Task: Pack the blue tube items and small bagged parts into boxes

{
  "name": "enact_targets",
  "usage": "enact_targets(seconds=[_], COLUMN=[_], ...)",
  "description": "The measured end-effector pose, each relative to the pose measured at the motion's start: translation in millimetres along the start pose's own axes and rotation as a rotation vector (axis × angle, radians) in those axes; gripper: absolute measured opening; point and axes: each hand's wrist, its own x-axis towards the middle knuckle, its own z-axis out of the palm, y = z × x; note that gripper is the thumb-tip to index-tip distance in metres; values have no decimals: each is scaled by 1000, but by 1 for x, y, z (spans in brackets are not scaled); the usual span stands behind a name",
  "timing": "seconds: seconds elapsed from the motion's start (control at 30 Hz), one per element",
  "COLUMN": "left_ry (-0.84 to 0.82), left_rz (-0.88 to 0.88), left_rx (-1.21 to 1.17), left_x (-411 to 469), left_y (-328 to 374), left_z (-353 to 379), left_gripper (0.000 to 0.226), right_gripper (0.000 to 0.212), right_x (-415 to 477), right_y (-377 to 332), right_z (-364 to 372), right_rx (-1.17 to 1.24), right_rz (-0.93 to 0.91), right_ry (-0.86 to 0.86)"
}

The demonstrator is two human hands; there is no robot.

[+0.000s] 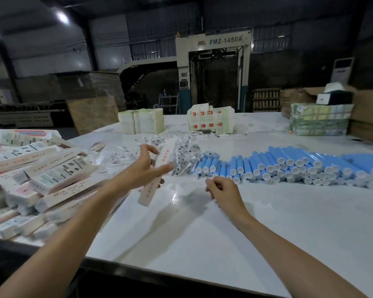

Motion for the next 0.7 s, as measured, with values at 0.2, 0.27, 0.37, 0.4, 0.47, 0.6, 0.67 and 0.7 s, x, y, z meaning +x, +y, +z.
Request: enact_targets(seconds=[0.2,0.27,0.37,0.4,0.47,0.6,0.67,0.7], left_ry=[-161,-246,-354,-343,-289,-205,-158,-148], left_rz=[-93,-135,-203,-240,-315,-336,-331,-317], left_rx=[-189,-392,-726,-801,-876,-961,-1001,-1028], left_x=[28,33,37,39,43,43,42,41], left_y=[-12,-15,-22,-28,-36,-37,-40,-40], left_z=[57,76,101,107,112,111,111,112], left_gripper=[102,89,52,51,43,30,29,31], right_gripper=[35,35,34,32,29,19,19,22], right_x=[1,3,12,18,35,76,97,106], right_y=[1,1,2,3,3,6,11,13], right_z=[0,1,-5,-11,-25,-46,-47,-46], right_rx=[-13,-61,-180,-229,-358,-687,-856,-943], right_rz=[20,19,36,50,67,86,72,61], right_ry=[5,23,67,89,150,173,155,147])
